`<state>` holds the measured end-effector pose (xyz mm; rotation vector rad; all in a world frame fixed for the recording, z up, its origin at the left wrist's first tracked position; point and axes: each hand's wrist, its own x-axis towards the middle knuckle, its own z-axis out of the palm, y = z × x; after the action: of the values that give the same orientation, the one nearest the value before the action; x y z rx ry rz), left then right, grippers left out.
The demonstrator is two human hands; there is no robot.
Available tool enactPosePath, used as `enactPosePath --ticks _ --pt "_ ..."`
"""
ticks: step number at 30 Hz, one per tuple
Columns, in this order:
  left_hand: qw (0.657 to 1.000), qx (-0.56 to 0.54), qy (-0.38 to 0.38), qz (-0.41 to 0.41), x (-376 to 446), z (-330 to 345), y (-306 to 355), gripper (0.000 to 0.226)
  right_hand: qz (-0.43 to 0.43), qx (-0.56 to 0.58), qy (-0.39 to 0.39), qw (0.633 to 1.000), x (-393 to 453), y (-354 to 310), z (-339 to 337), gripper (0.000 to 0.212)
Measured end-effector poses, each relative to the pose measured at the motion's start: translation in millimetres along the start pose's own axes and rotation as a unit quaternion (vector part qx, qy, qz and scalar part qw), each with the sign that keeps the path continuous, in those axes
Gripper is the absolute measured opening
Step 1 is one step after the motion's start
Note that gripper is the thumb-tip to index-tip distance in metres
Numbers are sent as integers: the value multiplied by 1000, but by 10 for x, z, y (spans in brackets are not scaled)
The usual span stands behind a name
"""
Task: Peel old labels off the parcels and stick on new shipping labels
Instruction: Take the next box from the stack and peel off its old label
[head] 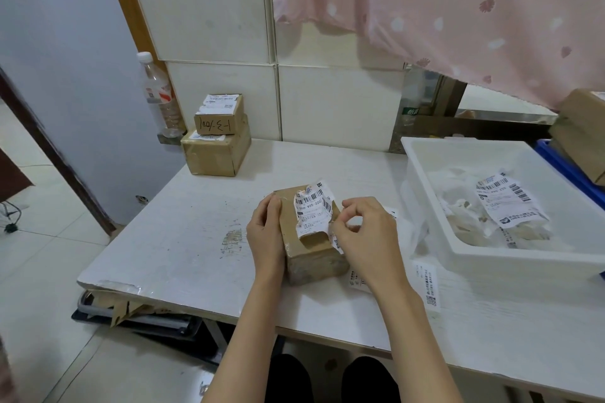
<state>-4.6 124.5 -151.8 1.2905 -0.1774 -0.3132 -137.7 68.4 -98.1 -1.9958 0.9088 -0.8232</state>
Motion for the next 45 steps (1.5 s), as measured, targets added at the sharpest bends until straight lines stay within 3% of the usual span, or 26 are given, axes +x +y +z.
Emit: enactPosePath --ticks 3,9,16,24,33,37,39,42,45 --pt "1000 -4 3 -3 3 -5 7 27 -22 -54 -22 998 -1 9 62 17" --pt "1000 -3 4 1 0 2 2 25 5 -3 -55 998 21 17 62 13" --pt "1000 1 -2 3 -11 3 7 24 59 150 0 987 -7 -2 1 23" --pt "1000 1 -5 -3 0 -1 -13 26 62 44 -4 997 -11 12 -24 13" --pt "1000 -5 0 1 -18 6 3 26 99 135 -43 985 10 -7 50 22" --pt "1000 5 -2 3 -9 -4 -2 28 124 179 -9 976 13 -10 -6 34" --pt "1000 5 -5 2 -5 -9 -5 28 129 190 8 973 30 28 -16 30" --pt "1000 5 -6 0 -5 -6 -5 27 81 203 -24 976 15 -5 -42 4" --pt "1000 9 -7 1 -3 -8 1 26 -33 157 -97 982 -27 -35 -54 24"
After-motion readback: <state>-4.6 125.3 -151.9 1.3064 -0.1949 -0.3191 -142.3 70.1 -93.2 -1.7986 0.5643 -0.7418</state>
